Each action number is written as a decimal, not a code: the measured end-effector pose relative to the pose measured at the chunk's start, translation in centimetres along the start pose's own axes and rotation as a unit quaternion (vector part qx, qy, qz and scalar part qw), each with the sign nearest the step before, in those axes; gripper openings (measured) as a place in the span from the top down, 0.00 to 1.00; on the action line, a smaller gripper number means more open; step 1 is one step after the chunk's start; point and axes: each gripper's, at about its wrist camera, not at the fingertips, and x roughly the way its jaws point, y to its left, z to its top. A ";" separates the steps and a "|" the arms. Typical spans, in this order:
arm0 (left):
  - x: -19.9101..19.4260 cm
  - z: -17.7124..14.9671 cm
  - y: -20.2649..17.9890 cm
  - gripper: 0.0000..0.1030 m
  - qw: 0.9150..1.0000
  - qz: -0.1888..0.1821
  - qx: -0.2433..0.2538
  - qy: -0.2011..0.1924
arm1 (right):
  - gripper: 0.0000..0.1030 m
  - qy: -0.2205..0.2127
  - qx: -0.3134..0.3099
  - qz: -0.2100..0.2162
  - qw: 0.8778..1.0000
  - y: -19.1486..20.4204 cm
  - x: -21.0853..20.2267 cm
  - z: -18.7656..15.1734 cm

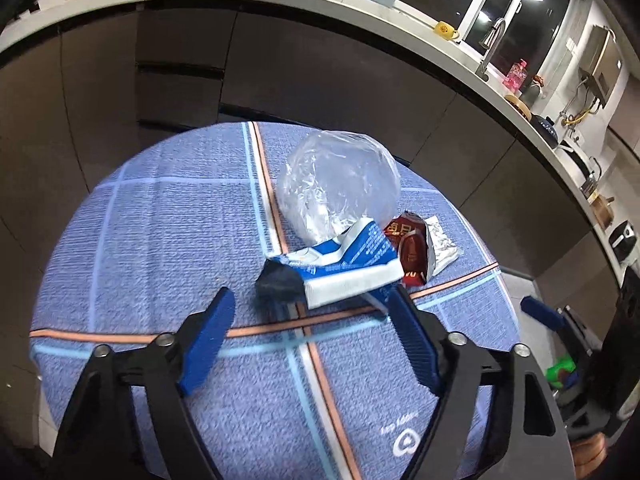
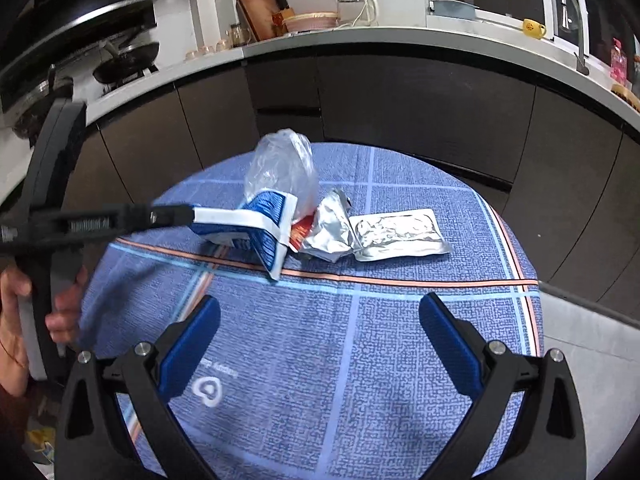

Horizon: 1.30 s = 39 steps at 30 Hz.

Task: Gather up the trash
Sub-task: 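Move both tools back over the table toward the milk carton, then grasp the blue-white milk carton with the left tool while the right tool grasps the red snack bag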

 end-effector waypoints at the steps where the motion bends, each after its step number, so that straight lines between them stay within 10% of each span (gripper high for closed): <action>1: 0.3 0.2 0.1 0.32 1.000 -0.005 -0.002 0.004 | 0.03 0.001 -0.004 -0.004 1.000 0.0 0.2 0.0; 11: 2.9 1.7 0.9 0.35 0.999 -0.023 -0.024 0.019 | 0.03 0.009 0.006 0.011 1.000 -0.3 2.2 1.4; 17: 3.1 1.6 0.2 0.99 0.999 -0.027 0.000 0.020 | 0.14 0.008 0.003 0.004 1.000 -0.1 4.2 3.1; 35: -3.5 -4.6 3.7 0.99 0.999 0.020 -0.025 -0.007 | 0.56 0.042 0.015 -0.016 0.999 -0.4 9.7 4.6; 37: -3.6 -5.0 3.7 0.92 0.999 0.025 -0.022 -0.002 | 0.64 0.046 0.015 -0.019 0.999 -0.6 9.9 4.3; 38: -3.6 -5.1 3.7 0.77 0.999 0.026 -0.021 -0.001 | 0.92 0.042 0.015 -0.021 0.999 -0.6 9.7 4.3; 39: -3.6 -5.3 3.6 0.61 0.999 0.030 -0.021 -0.003 | 0.94 0.041 0.014 -0.025 0.999 -0.7 9.4 4.2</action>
